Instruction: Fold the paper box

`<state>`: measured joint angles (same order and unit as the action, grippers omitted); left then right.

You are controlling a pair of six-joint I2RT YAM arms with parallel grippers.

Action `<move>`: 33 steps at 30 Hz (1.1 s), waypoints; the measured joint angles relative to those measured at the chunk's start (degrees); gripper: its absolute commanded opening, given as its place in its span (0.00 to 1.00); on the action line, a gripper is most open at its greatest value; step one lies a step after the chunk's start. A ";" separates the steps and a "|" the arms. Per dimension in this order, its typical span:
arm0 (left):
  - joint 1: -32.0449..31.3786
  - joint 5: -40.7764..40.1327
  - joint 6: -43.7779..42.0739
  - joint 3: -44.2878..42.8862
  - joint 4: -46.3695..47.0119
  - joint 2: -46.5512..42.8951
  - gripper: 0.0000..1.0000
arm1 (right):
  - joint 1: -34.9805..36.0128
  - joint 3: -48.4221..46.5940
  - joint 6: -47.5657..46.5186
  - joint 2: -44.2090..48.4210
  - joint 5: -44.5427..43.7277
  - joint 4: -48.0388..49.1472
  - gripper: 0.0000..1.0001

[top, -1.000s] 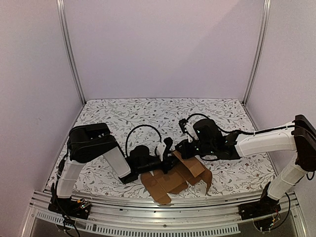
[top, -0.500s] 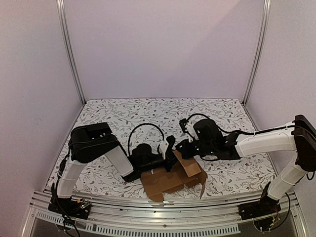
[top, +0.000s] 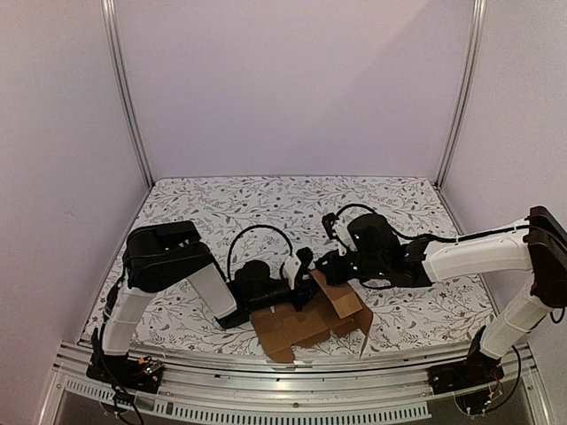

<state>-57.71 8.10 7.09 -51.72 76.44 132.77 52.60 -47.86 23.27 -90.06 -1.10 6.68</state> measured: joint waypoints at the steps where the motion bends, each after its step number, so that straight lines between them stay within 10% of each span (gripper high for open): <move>1: 0.00 -0.09 -0.20 0.31 -0.02 0.00 0.26 | 0.00 0.07 0.07 0.02 0.00 0.09 0.00; 14: -0.31 -0.35 -1.38 0.00 -0.02 0.00 0.00 | 0.00 0.48 0.24 0.42 0.00 0.28 0.00; 33: -1.99 -4.83 -7.56 1.40 -0.98 -2.64 0.00 | 0.00 1.01 1.33 2.80 -0.02 -0.55 0.02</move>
<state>-59.70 3.27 -0.47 -50.33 75.46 130.13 52.60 -46.85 24.60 -87.26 -1.13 6.13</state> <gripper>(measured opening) 0.014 0.016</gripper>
